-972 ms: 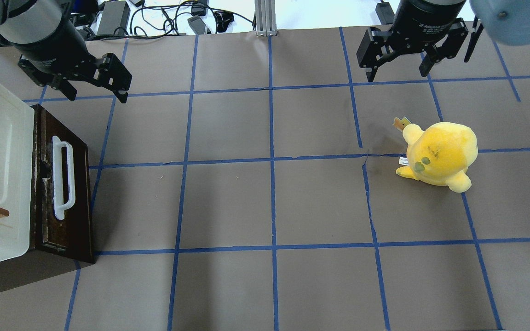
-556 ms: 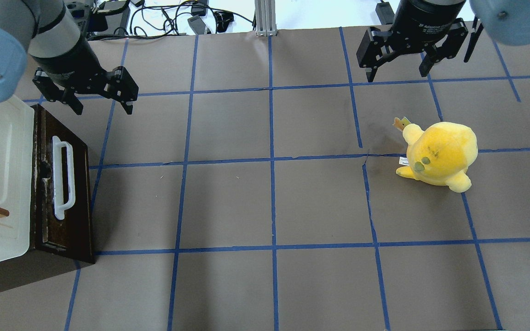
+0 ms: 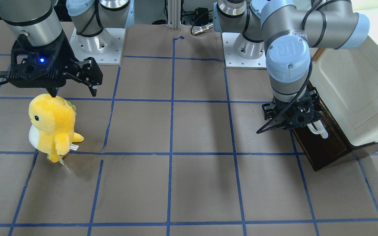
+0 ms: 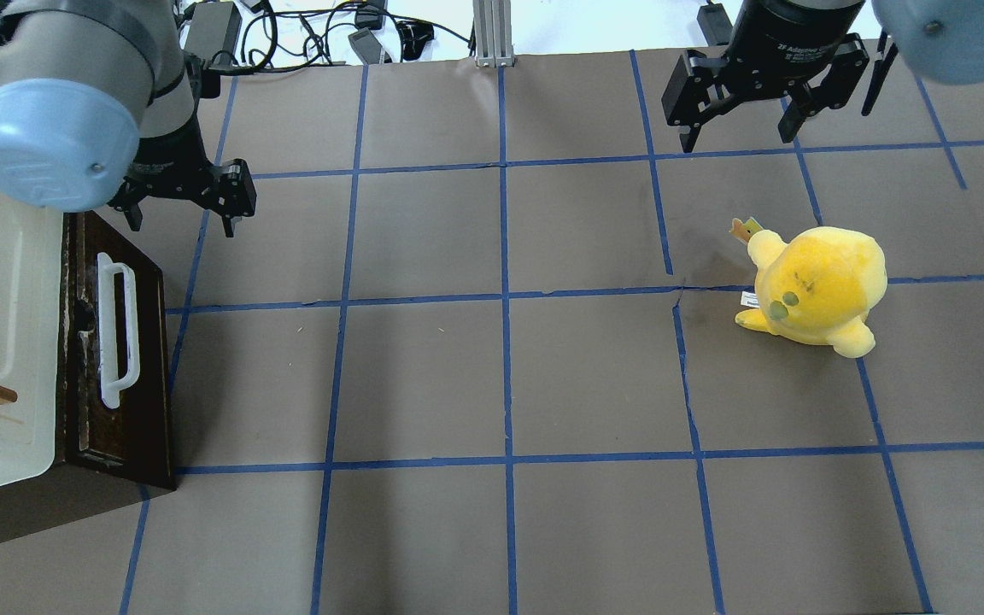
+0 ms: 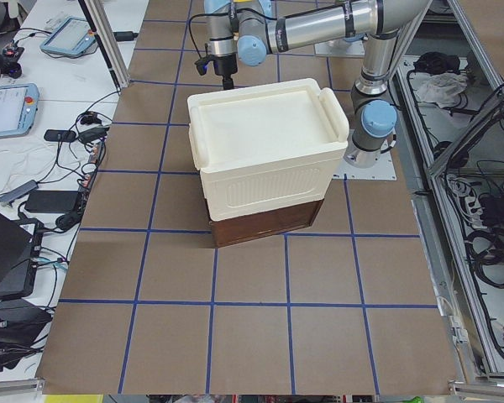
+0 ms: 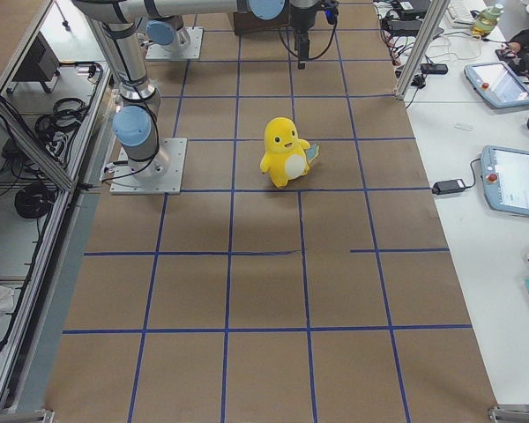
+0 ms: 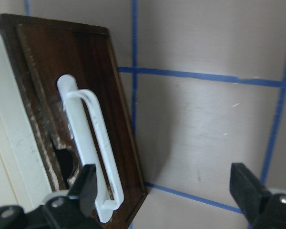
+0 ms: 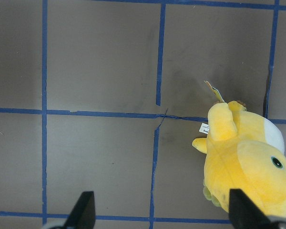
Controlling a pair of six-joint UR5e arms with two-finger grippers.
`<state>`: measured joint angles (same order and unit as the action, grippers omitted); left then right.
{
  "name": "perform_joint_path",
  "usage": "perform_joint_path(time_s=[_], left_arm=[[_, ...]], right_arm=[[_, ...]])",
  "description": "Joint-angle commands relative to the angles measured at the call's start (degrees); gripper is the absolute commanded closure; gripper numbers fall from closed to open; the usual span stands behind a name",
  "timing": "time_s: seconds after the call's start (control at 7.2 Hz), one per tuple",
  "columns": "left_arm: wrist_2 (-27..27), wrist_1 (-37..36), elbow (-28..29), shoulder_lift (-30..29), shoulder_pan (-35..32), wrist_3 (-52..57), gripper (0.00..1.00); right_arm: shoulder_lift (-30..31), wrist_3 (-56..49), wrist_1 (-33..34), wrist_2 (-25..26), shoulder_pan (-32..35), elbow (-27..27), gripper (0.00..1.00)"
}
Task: Pull drawer sideways
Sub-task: 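Lower the left gripper around the white drawer handle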
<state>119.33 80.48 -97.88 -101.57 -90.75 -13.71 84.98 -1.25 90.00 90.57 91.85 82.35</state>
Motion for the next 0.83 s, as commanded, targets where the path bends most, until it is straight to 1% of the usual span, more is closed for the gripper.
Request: perform_joint_path(time_s=[0.0, 0.14, 0.28, 0.42, 0.69], left_arm=[[7.1, -3.4, -1.0, -5.2, -0.1, -3.2, 0.02], [9.3, -3.3, -1.1, -6.4, -0.1, -2.8, 0.02], [11.5, -3.3, -1.1, -7.3, 0.1, -2.9, 0.12], [13.3, -3.1, -1.3, -7.6, 0.6, -3.0, 0.15], [13.6, -3.4, -3.5, -7.7, 2.3, -3.3, 0.15]], right_arm=[[0.0, 0.0, 0.0, 0.0, 0.0, 0.0, 0.00], [0.0, 0.0, 0.0, 0.0, 0.0, 0.0, 0.00], [0.0, 0.0, 0.0, 0.0, 0.0, 0.0, 0.00], [0.0, 0.0, 0.0, 0.0, 0.0, 0.0, 0.00], [0.0, 0.0, 0.0, 0.0, 0.0, 0.0, 0.00]])
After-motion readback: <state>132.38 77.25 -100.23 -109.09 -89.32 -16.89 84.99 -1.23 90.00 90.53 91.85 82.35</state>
